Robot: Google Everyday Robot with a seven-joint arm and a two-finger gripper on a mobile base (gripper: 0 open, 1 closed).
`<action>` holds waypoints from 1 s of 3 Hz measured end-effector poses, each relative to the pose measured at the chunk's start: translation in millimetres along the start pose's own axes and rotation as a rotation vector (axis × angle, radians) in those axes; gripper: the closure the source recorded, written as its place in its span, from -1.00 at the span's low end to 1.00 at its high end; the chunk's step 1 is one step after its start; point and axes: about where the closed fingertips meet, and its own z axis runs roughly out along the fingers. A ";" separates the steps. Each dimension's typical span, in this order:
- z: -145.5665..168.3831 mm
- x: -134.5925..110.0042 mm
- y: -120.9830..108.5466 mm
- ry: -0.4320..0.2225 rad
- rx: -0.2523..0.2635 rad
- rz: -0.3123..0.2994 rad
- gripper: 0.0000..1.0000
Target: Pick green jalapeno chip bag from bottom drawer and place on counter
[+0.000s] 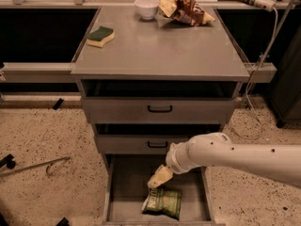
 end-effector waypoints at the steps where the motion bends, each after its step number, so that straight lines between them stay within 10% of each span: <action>1: 0.1 0.1 0.1 0.000 0.000 0.000 -1.00; 3: 32.2 41.5 -34.8 -0.054 0.024 0.062 -1.00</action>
Offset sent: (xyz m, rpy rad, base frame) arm 0.0217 -0.0227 -0.0419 0.0204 -0.0625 -0.0819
